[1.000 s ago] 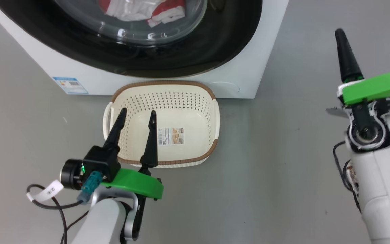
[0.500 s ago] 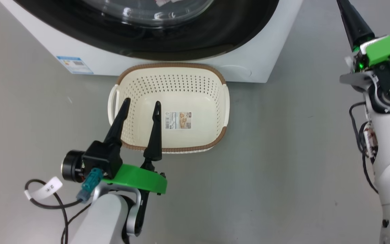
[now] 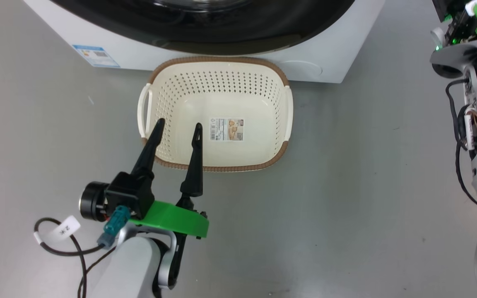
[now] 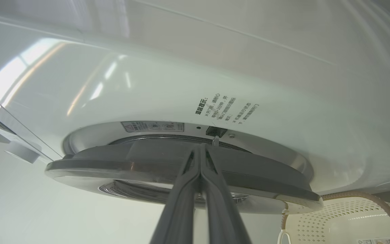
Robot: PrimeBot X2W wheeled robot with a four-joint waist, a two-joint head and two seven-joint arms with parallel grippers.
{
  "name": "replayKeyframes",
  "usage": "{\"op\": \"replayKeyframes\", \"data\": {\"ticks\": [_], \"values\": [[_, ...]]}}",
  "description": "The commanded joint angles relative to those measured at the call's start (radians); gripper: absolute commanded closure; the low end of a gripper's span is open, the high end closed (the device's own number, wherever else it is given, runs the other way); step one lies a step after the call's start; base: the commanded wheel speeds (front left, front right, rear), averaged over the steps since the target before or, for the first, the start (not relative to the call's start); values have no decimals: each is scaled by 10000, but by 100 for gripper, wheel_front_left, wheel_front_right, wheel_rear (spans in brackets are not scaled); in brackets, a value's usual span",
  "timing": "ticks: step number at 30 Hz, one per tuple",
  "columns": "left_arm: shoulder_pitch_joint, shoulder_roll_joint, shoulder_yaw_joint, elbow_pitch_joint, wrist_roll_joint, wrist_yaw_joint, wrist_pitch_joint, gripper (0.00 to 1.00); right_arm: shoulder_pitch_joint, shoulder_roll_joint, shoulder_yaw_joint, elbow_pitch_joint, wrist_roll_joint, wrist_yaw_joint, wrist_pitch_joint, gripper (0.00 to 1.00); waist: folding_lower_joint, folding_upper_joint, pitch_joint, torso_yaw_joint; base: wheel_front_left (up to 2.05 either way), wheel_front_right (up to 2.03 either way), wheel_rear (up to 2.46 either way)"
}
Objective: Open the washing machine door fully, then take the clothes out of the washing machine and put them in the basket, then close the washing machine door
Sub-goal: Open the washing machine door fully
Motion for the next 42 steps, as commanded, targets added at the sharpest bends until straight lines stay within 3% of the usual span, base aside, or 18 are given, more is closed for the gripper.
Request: {"op": "replayKeyframes", "data": {"ticks": [1, 42], "values": [[-258, 181, 217, -309, -82, 78, -78, 0, -378, 95, 152, -166, -16, 6, 139, 100, 0, -1, 112, 81, 0, 0, 0], [-411, 181, -289, -366, -524, 195, -78, 0, -3001, -238, 459, 1910, -743, 6, 973, 100, 0, -1, 878, 1077, 0, 0, 0]]}}
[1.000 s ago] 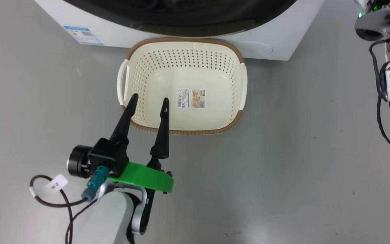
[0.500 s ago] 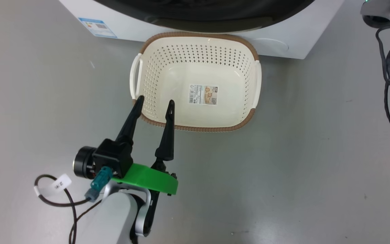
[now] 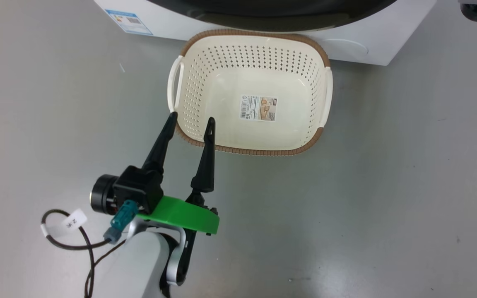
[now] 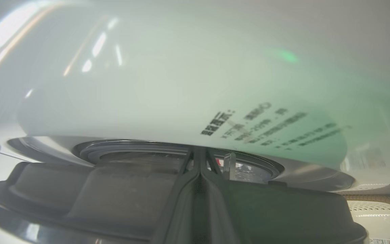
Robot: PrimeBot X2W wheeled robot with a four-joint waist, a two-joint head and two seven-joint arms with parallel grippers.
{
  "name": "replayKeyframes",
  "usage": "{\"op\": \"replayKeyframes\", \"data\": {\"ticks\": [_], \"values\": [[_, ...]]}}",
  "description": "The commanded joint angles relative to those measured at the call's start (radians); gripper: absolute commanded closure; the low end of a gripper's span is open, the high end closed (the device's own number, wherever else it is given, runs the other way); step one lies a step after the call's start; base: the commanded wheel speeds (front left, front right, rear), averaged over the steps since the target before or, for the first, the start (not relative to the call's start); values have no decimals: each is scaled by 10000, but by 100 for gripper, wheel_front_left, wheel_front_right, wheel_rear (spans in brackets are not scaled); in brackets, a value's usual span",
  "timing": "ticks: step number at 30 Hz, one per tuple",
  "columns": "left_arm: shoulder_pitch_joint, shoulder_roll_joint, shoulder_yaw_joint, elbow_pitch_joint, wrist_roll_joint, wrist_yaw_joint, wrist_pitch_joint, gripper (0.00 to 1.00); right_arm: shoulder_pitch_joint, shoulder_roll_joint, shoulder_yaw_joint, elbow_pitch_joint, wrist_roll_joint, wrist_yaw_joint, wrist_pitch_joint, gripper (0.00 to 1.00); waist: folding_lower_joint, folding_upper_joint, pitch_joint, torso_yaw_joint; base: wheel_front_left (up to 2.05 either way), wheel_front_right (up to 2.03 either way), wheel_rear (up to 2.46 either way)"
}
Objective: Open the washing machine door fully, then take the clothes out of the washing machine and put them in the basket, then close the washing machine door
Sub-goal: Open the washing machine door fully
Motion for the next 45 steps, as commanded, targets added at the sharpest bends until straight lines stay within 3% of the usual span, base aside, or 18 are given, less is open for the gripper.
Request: {"op": "replayKeyframes", "data": {"ticks": [1, 31, 45], "values": [[-81, 189, 264, -272, -13, 77, -78, 0, -274, 184, 122, -249, -74, 6, 101, 100, 0, 0, 50, -5, 0, 0, 0], [-132, 189, 308, -58, -59, 16, -78, 0, 273, 545, 916, -517, -268, 6, 2218, 100, 0, 0, -187, -230, 0, 0, 0], [35, 189, 544, -38, 77, -20, -78, 0, 983, 729, 1068, -1198, -401, 6, 3270, 100, 0, 0, -620, -399, 0, 0, 0]]}}
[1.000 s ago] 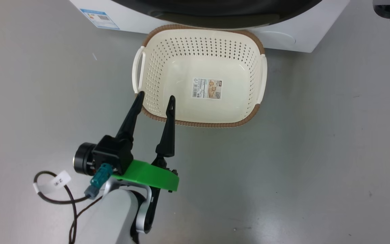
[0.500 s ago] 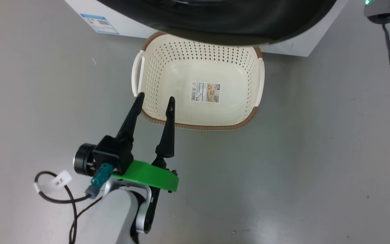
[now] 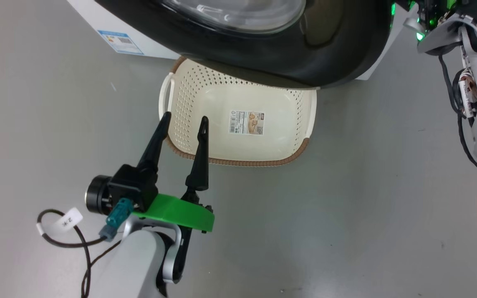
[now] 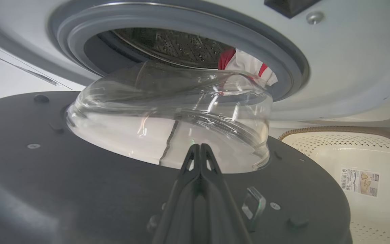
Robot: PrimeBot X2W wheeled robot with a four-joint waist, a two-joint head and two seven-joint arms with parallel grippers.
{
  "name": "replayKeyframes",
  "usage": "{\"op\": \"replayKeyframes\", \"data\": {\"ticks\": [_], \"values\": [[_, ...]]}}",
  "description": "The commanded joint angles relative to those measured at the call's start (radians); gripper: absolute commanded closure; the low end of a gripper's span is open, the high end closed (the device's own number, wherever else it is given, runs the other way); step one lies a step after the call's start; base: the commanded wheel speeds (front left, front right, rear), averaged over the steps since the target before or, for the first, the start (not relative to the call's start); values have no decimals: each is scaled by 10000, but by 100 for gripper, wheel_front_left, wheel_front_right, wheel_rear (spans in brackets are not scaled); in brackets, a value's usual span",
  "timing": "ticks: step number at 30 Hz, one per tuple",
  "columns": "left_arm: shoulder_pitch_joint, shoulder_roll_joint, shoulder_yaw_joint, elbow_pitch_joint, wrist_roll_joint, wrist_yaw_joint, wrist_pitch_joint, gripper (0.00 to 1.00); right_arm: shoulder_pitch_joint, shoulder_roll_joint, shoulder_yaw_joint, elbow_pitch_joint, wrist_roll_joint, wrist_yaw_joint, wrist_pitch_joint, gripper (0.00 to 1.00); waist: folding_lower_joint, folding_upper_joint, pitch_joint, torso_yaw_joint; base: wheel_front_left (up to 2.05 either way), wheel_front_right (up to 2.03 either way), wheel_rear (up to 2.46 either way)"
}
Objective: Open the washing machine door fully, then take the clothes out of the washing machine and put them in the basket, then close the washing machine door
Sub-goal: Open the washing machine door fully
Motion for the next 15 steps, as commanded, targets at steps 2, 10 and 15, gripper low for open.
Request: {"op": "replayKeyframes", "data": {"ticks": [2, 10, 15], "values": [[91, 192, 399, -173, 96, -65, -78, 0, 247, 348, 112, -457, -149, 75, 288, 100, 0, -1, -129, -59, 0, 0, 0], [213, 192, 499, -102, 172, -141, -78, 0, 916, 460, 22, -930, -304, 75, 832, 100, 0, -1, -486, -87, 0, 0, 0], [370, 192, 555, -47, 233, -186, -78, 0, 1388, 557, -116, -1276, -316, 75, 1164, 100, 0, -1, -810, -99, 0, 0, 0]]}}
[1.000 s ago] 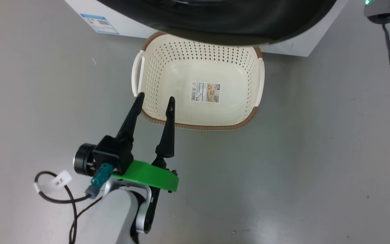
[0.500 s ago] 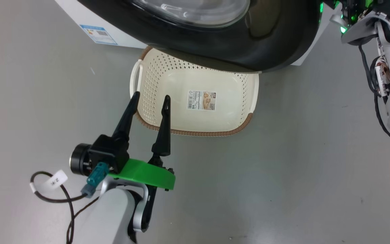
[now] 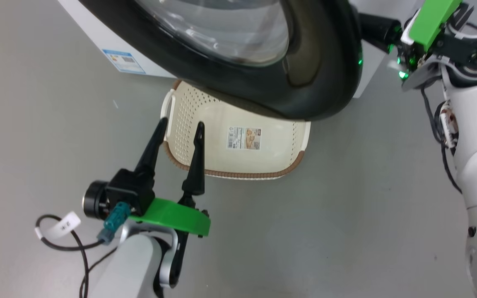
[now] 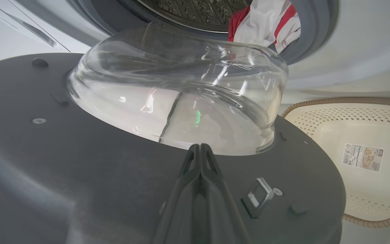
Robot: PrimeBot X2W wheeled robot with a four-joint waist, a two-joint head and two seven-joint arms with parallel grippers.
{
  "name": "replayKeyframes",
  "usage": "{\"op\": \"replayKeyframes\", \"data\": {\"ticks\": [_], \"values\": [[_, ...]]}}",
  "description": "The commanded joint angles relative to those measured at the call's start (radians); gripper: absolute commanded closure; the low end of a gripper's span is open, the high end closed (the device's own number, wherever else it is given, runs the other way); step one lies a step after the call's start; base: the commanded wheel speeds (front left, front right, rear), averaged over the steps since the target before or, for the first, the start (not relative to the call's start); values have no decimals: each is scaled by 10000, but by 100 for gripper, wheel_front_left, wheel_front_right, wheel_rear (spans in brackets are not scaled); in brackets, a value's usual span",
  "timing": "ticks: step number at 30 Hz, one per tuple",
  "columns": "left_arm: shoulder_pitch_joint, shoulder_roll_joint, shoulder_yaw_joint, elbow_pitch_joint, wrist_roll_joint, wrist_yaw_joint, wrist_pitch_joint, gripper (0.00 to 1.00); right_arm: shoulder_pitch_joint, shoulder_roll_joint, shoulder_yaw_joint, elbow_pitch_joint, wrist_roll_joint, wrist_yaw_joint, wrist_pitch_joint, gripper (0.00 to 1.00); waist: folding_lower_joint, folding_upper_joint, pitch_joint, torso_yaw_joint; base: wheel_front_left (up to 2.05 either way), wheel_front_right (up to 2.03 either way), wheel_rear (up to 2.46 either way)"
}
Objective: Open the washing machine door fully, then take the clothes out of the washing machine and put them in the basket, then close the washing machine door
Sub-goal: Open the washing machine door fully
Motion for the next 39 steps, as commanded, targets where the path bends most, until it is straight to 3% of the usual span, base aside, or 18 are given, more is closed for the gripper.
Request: {"op": "replayKeyframes", "data": {"ticks": [1, 18, 39], "values": [[287, 191, 347, -159, 134, -25, -78, 0, 233, 305, -6, -472, -65, 75, 162, 100, 0, 0, -226, -9, 0, 0, 0], [720, 190, 418, 18, 207, -188, -78, 0, 1983, 441, -199, -1571, 16, 75, 1091, 100, 0, 0, -1196, 115, 0, 0, 0], [1111, 190, 421, 82, 125, -238, -78, 0, 3483, 445, 1381, -2259, 1607, 75, 794, 100, 0, 0, -2004, 819, 0, 0, 0]]}}
